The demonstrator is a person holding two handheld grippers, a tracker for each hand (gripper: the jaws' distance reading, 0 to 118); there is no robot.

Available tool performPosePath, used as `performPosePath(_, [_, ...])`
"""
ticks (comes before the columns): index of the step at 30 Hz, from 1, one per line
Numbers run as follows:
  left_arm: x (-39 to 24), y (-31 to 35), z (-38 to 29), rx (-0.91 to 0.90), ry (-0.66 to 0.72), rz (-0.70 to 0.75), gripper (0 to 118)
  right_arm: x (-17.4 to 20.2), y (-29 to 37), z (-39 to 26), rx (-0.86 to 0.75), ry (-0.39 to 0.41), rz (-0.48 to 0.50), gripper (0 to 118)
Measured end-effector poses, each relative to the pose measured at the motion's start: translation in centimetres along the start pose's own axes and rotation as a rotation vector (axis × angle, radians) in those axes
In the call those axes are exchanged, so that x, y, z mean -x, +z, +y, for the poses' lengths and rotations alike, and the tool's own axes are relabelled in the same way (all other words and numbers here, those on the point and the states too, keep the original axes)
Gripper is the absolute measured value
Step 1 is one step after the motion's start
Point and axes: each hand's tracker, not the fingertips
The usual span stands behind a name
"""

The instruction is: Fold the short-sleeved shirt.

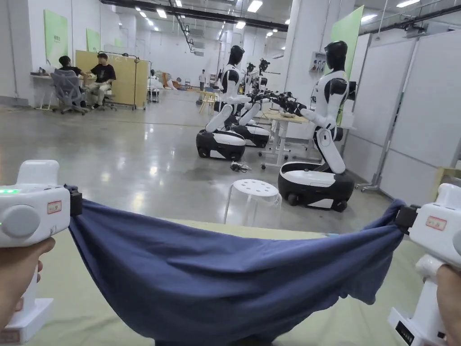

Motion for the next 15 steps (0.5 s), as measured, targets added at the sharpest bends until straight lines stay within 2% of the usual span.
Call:
performPosePath(5, [0.3,7.7,-5.4,0.031,-0.039,-0.057,6,-3.6,7.5,-6.6,0.041,0.029,0.007,4])
performPosePath(6, [0.6,9.3,-7.0,0.041,-0.033,-0.08,6,-4.3,8.7,-8.3,0.087,0.061,0.02,4])
performPosePath(10, [2.2,15.3,-15.1,0.18,-0.043,-0.102,6,-7.7,13.6,-17.6,0.22,0.091,0.033,4])
performPosePath(13, [3.3,17.9,-21.0,0.325,-0.057,-0.045,6,-10.0,15.8,-24.1,0.353,0.102,0.005,4])
performPosePath(15, [4.1,18.3,-24.2,0.41,-0.068,-0.006,6,-11.1,16.5,-27.9,0.425,0.164,-0.043,4])
